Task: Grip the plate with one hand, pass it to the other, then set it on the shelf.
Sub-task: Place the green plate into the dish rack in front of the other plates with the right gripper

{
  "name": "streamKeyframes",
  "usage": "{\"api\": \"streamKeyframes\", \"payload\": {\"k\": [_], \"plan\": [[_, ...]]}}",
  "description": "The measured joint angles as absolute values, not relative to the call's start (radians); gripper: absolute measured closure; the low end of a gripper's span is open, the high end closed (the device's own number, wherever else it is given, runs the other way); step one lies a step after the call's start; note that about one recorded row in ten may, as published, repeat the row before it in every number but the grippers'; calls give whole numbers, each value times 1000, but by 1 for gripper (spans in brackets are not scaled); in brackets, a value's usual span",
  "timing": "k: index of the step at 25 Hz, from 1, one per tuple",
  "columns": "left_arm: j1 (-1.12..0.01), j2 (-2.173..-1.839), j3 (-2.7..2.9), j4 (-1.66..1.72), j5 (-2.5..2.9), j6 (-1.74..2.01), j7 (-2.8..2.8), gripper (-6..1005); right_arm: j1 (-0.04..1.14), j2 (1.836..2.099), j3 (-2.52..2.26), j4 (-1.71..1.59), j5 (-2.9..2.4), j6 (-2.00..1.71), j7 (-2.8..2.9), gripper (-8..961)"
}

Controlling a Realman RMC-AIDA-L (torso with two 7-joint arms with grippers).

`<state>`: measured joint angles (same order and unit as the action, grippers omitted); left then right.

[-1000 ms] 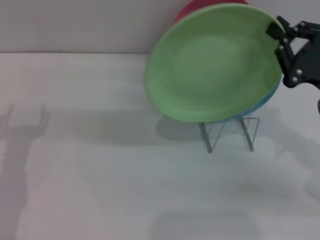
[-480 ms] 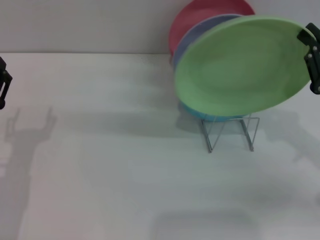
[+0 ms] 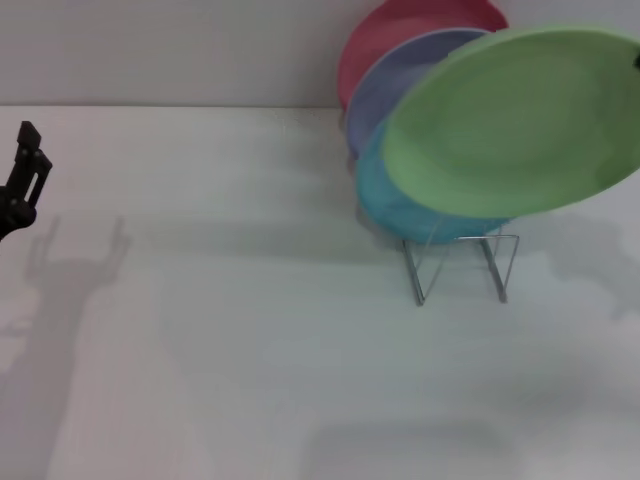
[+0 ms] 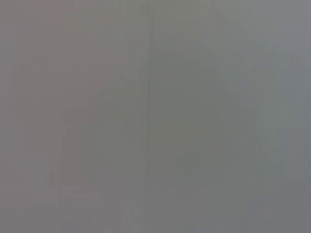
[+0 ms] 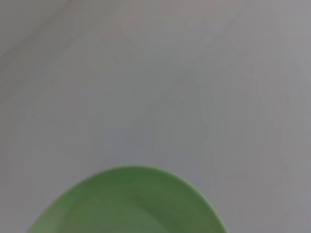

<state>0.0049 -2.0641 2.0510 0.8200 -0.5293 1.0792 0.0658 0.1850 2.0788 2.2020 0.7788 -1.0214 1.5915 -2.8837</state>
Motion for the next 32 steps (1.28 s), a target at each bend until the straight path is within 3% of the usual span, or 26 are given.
{"api": "streamKeyframes", "payload": {"k": [32], "plan": [[5,-2065,2101,804,-529,1079,54,180,246,2073,2348,672,-1221,1564,-2887,925]]}}
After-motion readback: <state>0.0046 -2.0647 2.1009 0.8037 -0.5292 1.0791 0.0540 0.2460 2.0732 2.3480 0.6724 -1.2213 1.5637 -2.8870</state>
